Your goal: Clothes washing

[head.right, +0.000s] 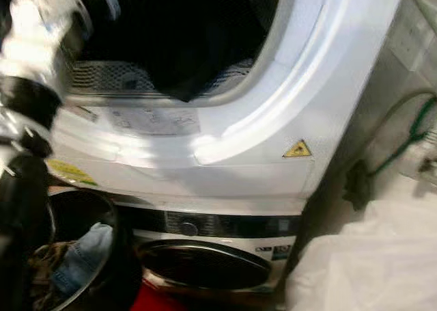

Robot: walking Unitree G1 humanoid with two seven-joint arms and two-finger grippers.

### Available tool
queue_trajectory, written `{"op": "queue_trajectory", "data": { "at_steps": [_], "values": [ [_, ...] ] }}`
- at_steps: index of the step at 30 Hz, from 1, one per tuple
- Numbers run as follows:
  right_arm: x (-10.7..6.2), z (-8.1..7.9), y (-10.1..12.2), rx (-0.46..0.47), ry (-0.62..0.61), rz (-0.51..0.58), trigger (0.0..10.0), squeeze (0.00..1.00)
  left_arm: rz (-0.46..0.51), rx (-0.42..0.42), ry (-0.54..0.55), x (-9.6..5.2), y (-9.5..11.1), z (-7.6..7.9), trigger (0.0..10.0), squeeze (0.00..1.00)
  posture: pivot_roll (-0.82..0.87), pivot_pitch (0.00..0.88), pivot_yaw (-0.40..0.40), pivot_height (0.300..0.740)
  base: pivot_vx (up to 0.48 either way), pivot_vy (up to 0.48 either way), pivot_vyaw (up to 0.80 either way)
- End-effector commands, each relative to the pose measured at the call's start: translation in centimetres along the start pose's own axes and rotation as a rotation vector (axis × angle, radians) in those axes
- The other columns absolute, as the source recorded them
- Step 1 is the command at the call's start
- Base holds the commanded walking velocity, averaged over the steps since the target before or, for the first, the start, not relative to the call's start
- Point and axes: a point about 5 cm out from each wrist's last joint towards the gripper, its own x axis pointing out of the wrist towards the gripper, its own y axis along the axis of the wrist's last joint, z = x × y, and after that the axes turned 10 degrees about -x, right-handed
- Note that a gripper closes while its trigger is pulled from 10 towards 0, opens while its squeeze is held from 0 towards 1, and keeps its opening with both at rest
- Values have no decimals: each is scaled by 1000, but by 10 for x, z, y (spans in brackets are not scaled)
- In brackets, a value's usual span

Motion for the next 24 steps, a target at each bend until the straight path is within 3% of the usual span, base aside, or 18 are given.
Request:
{"op": "queue_trajectory", "data": {
  "at_steps": [1,4,7,10,14,17,24],
  "values": [
    [-4,-3,-13,-13,18,-50,10000,0,50,-89,26,-9,7,2,10000,0,66,31,122,740,0,0,0],
    [-3,-2,-11,-11,16,-46,10000,0,41,-178,-37,-21,-2,19,10000,0,71,29,124,740,0,0,0],
    [-2,-2,-9,-11,17,-43,10000,0,45,-216,-29,-27,-2,25,10000,0,73,28,125,740,0,0,0],
    [-2,-4,-7,-14,19,-38,10000,0,131,-312,-37,-40,9,40,10000,0,85,27,126,740,0,0,0],
    [-2,3,-7,21,-37,-13,10000,0,107,-295,-190,-56,17,60,10000,0,91,26,128,740,0,0,0],
    [-1,14,-4,53,-98,18,10000,0,83,-327,-224,-64,20,64,10000,0,95,28,130,740,0,0,0],
    [0,17,0,44,-69,45,10000,0,34,-367,-120,-81,14,65,10000,0,105,29,127,740,0,0,0]
  ]
}}
